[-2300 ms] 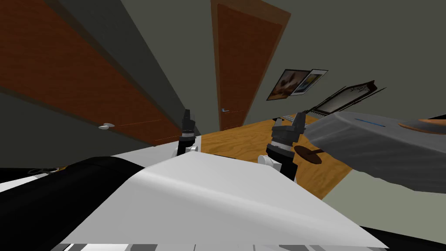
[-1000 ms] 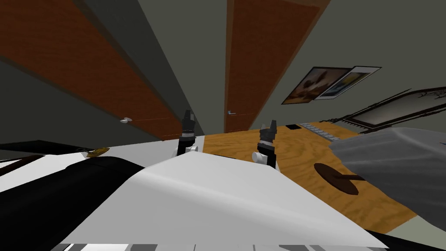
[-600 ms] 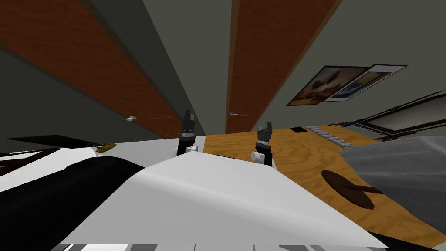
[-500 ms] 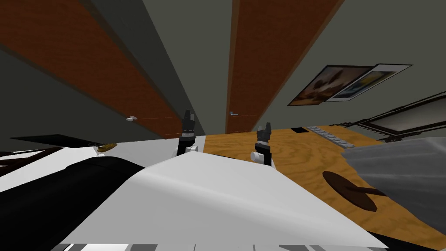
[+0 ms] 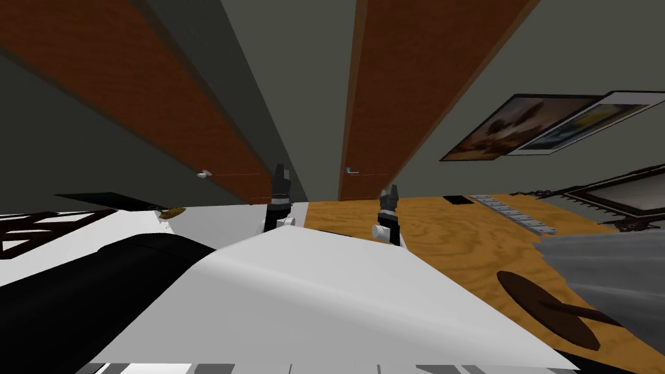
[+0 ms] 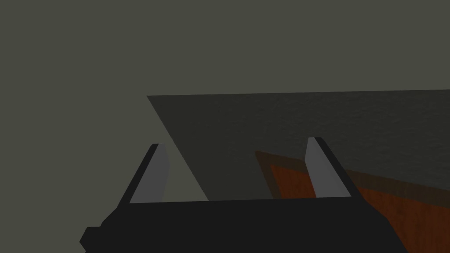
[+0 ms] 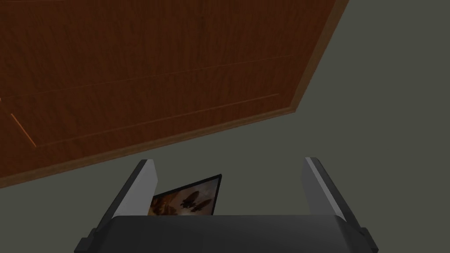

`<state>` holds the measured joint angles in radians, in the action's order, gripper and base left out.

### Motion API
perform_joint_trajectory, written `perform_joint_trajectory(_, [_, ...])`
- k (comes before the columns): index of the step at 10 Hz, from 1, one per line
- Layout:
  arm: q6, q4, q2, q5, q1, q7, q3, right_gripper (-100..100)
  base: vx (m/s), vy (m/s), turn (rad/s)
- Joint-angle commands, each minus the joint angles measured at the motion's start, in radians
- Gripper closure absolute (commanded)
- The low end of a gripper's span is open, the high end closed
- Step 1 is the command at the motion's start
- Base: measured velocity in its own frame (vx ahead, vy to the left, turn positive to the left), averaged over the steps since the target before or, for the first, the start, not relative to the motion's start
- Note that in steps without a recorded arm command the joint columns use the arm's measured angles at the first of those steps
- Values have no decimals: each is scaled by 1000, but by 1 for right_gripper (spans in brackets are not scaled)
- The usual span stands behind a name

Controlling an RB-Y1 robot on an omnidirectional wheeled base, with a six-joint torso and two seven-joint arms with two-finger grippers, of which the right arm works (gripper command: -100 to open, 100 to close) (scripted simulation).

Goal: Pull the door open

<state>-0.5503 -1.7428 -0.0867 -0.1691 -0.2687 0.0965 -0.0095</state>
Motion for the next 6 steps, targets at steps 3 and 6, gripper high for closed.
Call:
perform_joint_trajectory(3, [-34, 108, -11, -11, 27, -8, 6, -100, 68, -4, 98])
perform_joint_trajectory(6, [-54, 184, -20, -21, 58, -15, 7, -100, 57, -8, 105])
